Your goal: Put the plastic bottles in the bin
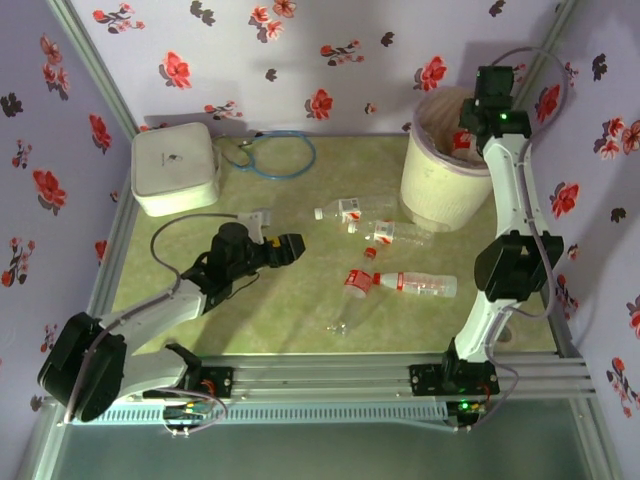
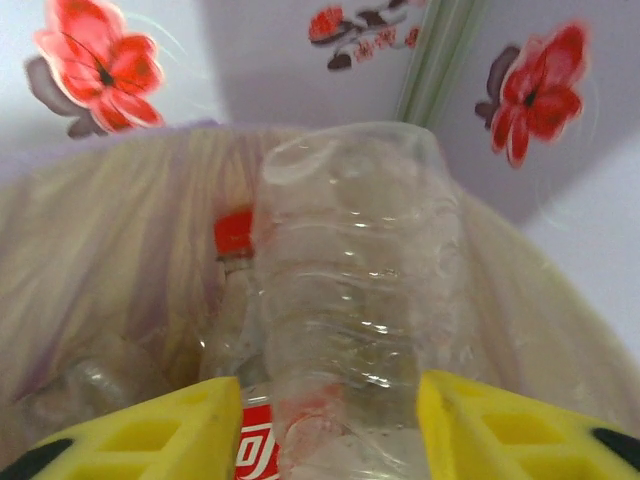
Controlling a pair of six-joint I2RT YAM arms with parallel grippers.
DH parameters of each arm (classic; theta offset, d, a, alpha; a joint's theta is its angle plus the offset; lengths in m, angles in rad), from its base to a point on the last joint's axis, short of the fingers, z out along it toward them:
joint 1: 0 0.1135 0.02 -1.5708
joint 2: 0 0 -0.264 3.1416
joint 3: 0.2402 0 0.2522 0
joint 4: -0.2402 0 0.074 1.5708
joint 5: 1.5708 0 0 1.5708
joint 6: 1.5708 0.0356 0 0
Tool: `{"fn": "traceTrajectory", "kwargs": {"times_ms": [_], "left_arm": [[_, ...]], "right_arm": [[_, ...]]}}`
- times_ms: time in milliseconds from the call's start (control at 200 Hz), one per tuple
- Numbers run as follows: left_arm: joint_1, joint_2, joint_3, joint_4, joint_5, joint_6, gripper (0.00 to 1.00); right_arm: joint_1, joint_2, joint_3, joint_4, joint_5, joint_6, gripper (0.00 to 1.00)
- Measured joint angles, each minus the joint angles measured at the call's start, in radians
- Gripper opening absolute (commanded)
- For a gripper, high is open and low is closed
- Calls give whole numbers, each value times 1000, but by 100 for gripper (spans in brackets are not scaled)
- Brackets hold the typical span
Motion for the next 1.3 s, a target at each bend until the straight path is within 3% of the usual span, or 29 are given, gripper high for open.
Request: {"fn": "traceTrajectory", "kwargs": {"times_ms": [170, 365, 715, 995, 1145, 1300], "left_arm": [[1, -18, -9, -12, -8, 0, 86], [1, -18, -9, -23, -14, 1, 86], [1, -18, -9, -34, -14, 9, 86], [-2, 20, 50, -98, 23, 55, 86], [-47, 50, 132, -178, 36, 105, 87], [-133, 96, 236, -283, 44, 164, 92]], "right_arm": [[0, -74, -162, 134, 7, 10, 37], [0, -132, -289, 221, 6, 42, 35], [-4, -141, -295, 245, -81, 101, 38], [-5, -194, -255, 129, -157, 137, 73], [-5, -266, -275, 78, -170, 127, 93], [-5, -382, -351, 76, -193, 126, 99]]}}
